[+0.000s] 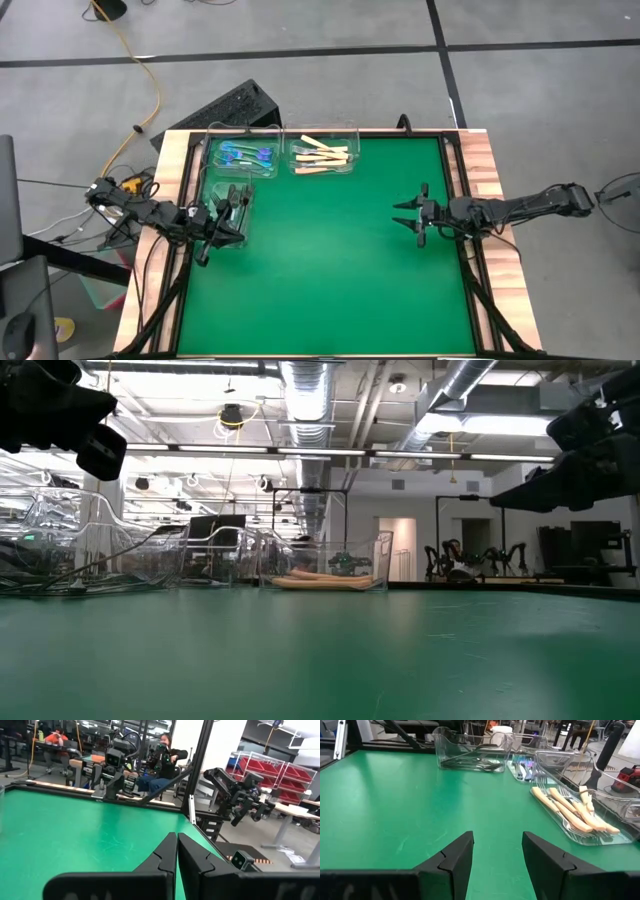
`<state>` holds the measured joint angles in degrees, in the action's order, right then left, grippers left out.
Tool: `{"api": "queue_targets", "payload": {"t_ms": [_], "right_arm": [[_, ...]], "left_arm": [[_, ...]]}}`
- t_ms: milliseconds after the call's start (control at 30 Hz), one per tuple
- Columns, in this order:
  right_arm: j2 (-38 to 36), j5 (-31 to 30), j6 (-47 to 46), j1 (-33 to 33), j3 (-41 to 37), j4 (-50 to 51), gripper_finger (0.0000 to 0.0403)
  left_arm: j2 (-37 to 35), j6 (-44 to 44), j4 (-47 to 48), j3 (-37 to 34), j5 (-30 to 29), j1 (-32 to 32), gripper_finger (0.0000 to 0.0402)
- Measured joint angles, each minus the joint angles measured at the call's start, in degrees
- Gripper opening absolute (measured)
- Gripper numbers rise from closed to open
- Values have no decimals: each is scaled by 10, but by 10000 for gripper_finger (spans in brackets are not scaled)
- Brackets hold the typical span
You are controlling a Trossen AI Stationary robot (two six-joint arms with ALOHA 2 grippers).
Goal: Sort silverware by color (type)
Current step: Return to Home Position
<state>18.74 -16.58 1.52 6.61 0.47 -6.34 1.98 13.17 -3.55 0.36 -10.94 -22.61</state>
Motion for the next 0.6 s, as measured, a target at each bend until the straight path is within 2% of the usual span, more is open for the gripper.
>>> {"api": "queue_targets", "payload": {"t_ms": [600], "right_arm": [[0,0,0,0,0,8,191]], "left_arm": [[0,-2,0,0,0,0,0]]}}
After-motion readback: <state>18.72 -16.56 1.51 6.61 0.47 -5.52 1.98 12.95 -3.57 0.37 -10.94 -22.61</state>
